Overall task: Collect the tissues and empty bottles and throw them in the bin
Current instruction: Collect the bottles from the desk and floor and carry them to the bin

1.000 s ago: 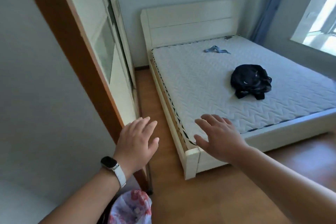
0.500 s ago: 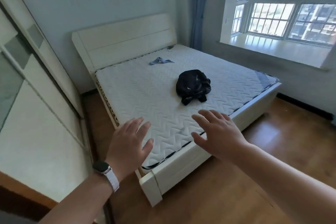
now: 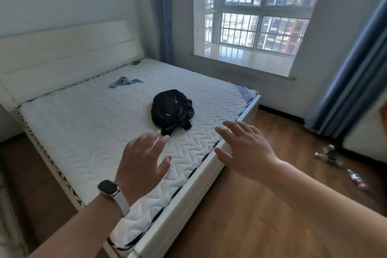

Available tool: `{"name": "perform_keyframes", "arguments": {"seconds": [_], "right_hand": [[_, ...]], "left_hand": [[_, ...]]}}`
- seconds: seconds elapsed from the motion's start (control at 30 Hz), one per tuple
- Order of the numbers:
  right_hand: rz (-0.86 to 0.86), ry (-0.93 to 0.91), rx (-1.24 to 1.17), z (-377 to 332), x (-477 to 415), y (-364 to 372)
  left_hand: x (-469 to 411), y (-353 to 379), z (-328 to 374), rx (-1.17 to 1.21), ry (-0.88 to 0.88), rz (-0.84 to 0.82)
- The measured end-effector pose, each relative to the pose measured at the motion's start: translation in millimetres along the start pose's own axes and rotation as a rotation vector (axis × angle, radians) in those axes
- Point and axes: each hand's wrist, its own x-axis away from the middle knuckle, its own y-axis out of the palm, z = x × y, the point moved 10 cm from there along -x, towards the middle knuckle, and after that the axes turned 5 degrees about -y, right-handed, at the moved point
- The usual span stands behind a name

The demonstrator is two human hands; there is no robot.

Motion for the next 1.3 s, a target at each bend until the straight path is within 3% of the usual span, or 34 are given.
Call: {"name": "perform_keyframes", "arguments": {"seconds": [0.33, 0.7, 1.03, 1.3], "right_hand": [[0.060, 0.259, 0.123, 53, -71, 22], [-0.019, 0.507, 0.212, 137, -54, 43], [-0.002, 0.650, 0.129, 273, -40, 71], [0.079, 0.707, 0.169, 417, -8, 57]], "left_hand": [[-147, 67, -23, 0.195, 0.229, -0.001], [-212, 154, 47, 0.295, 0.390, -0.192], [-294, 209, 159, 0.190, 0.524, -0.236], [-388, 250, 314, 0.141, 0.681, -0.221]]}}
